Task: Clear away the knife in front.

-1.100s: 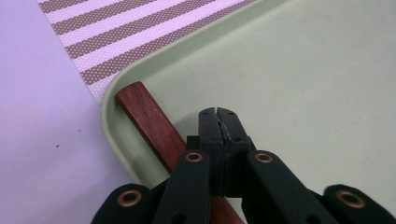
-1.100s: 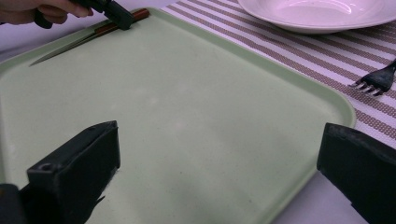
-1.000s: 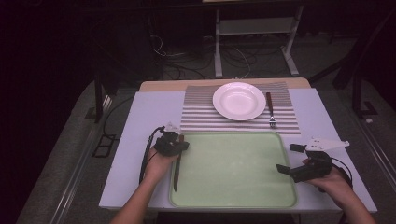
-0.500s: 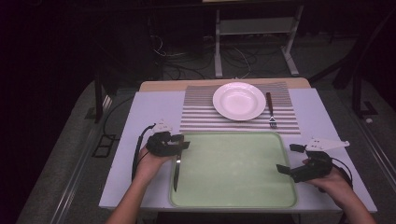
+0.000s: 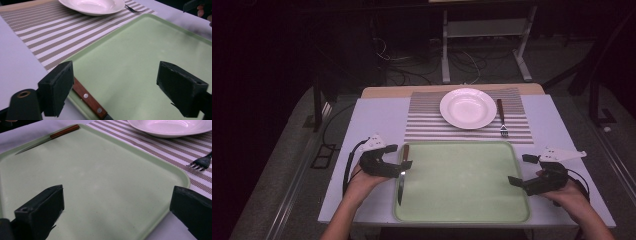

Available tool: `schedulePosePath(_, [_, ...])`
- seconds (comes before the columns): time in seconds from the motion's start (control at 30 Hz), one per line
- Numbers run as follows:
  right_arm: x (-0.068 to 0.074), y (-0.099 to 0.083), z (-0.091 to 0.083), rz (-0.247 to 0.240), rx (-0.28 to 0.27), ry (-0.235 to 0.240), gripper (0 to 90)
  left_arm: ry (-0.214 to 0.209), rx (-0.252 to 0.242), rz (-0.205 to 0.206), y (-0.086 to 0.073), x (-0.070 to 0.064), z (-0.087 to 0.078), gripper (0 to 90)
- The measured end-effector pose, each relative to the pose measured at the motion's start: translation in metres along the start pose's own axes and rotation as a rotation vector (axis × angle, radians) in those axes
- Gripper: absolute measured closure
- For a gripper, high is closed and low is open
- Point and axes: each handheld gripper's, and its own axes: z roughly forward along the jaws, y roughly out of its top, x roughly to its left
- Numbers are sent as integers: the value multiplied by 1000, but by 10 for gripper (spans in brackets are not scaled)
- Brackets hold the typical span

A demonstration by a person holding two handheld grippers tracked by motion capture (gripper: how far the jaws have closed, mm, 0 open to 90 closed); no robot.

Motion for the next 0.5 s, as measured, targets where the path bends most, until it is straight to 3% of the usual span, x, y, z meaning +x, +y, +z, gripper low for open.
schedulePosePath(0.13, [0, 0, 0, -1, -1, 0, 0, 17, 6, -2, -7, 1, -4, 1])
schedulePosePath(0.5, [0, 0, -1, -2, 0, -1, 0, 24, 15, -2, -13, 2, -6, 0])
